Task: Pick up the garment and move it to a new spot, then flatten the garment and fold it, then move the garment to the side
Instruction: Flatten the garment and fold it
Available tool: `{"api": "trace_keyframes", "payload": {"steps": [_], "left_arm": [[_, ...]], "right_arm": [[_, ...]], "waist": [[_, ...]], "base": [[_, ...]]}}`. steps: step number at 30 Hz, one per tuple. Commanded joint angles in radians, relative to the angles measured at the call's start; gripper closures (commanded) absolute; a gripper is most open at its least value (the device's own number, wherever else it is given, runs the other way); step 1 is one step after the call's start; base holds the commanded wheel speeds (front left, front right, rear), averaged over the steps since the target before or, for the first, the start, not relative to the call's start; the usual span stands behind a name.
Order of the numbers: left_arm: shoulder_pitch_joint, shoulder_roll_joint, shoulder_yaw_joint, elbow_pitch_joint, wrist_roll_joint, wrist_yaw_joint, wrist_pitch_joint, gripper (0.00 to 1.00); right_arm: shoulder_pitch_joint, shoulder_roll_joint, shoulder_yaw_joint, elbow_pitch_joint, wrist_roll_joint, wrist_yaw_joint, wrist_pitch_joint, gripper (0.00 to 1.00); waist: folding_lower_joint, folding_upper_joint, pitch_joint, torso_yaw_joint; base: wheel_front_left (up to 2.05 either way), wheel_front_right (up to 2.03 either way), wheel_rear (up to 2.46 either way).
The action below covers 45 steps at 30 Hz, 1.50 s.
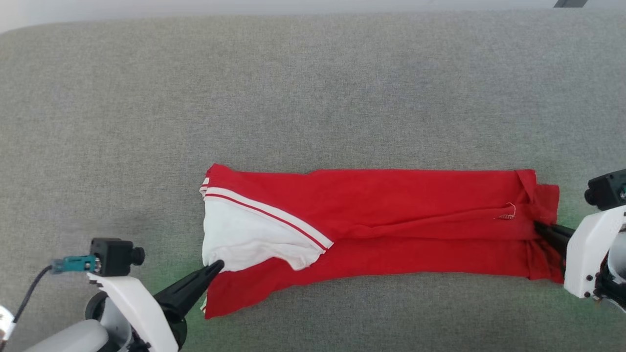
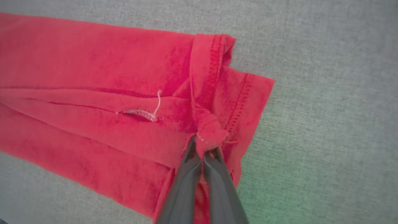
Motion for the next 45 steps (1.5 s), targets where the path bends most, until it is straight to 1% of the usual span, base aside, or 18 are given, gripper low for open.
{"api": "trace_keyframes", "payload": {"steps": [1,5,6,7,8,9,10,11,12,13,18,23,26,33,42,43,44,45], "left_arm": [[0.002,-0.01,0.0,0.01,0.001,-0.003,-0.005,1.0],[-0.007,-0.058,-0.001,0.058,0.017,-0.008,-0.021,1.0],[-0.007,-0.065,0.001,0.068,0.02,-0.009,-0.025,1.0],[-0.007,-0.07,-0.001,0.075,0.026,-0.009,-0.026,1.0],[-0.007,-0.073,-0.003,0.082,0.036,-0.009,-0.03,1.0],[-0.007,-0.077,-0.001,0.089,0.046,-0.009,-0.037,0.94],[-0.005,-0.081,0.001,0.095,0.058,-0.009,-0.041,0.69],[-0.002,-0.082,0.003,0.1,0.07,-0.009,-0.046,0.57],[0.003,-0.084,0.009,0.104,0.075,-0.007,-0.052,0.37],[0.008,-0.087,0.016,0.105,0.086,-0.002,-0.056,0.02],[0.052,-0.128,0.102,0.102,0.127,0.022,-0.069,0.0],[0.152,-0.237,0.283,0.146,0.255,0.049,-0.07,0.0],[0.213,-0.32,0.401,0.191,0.338,0.041,-0.071,0.0],[0.312,-0.474,0.623,0.288,0.609,0.016,-0.071,0.0],[0.409,-0.621,0.868,0.232,1.017,0.005,-0.071,0.0],[0.419,-0.636,0.891,0.219,1.052,0.003,-0.071,0.0],[0.428,-0.647,0.912,0.205,1.091,0.001,-0.071,0.0],[0.428,-0.647,0.912,0.205,1.091,0.001,-0.071,0.0]], "right_arm": [[0.001,0.005,-0.003,0.008,-0.008,-0.001,-0.003,1.0],[-0.005,0.04,-0.022,0.032,-0.015,-0.001,-0.019,1.0],[-0.005,0.046,-0.026,0.031,-0.015,-0.001,-0.024,0.7],[-0.003,0.048,-0.031,0.029,-0.015,-0.001,-0.026,0.48],[0.001,0.048,-0.035,0.026,-0.014,-0.001,-0.026,0.03],[0.006,0.045,-0.043,0.021,-0.012,-0.001,-0.025,0.0],[0.013,0.041,-0.054,0.016,-0.008,-0.001,-0.026,0.0],[0.023,0.036,-0.066,0.008,-0.003,-0.001,-0.024,0.0],[0.032,0.031,-0.079,-0.001,0.005,-0.001,-0.021,0.0],[0.041,0.028,-0.097,-0.009,0.012,-0.001,-0.02,0.0],[0.098,0.016,-0.196,-0.017,0.033,-0.001,0.002,0.0],[0.135,0.044,-0.264,0.048,0.036,-0.001,0.041,0.0],[0.14,0.078,-0.284,0.082,0.047,-0.001,0.063,0.0],[0.152,0.113,-0.313,0.143,0.053,0.0,0.113,0.0],[0.158,0.148,-0.306,0.182,0.032,0.003,0.188,0.0],[0.159,0.151,-0.306,0.183,0.028,0.003,0.192,0.06],[0.161,0.153,-0.308,0.185,0.026,0.003,0.196,0.31],[0.161,0.153,-0.308,0.185,0.026,0.003,0.196,0.31]], "waist": [[0.0,0.0,0.004,0.0],[0.0,0.0,0.007,-0.002],[0.0,0.0,0.007,-0.003],[0.0,0.0,0.006,-0.004],[0.0,0.0,0.004,-0.005],[0.0,0.0,0.002,-0.005],[0.0,0.0,-0.001,-0.003],[0.0,0.0,-0.005,0.0],[0.0,0.0,-0.009,0.004],[0.0,0.0,-0.013,0.009],[0.0,0.0,-0.032,0.048],[0.0,0.0,-0.048,0.104],[0.0,0.0,-0.053,0.134],[0.0,0.0,-0.068,0.195],[0.0,0.0,-0.09,0.231],[0.0,0.0,-0.092,0.233],[0.0,0.0,-0.093,0.234],[0.0,0.0,-0.093,0.234]], "base": [[0.0,0.0,0.0],[0.0,0.0,0.0],[0.0,0.0,0.0],[0.0,0.0,0.0],[0.0,0.0,0.0],[0.0,0.0,0.0],[0.0,0.0,0.0],[0.0,0.0,0.0],[0.0,0.0,0.0],[0.0,0.0,0.0],[0.0,0.0,0.0],[0.0,0.0,0.0],[0.0,0.0,0.0],[0.0,0.0,0.0],[0.0,0.0,0.0],[0.0,0.0,0.0],[0.0,0.0,0.0],[0.0,0.0,0.0]]}}
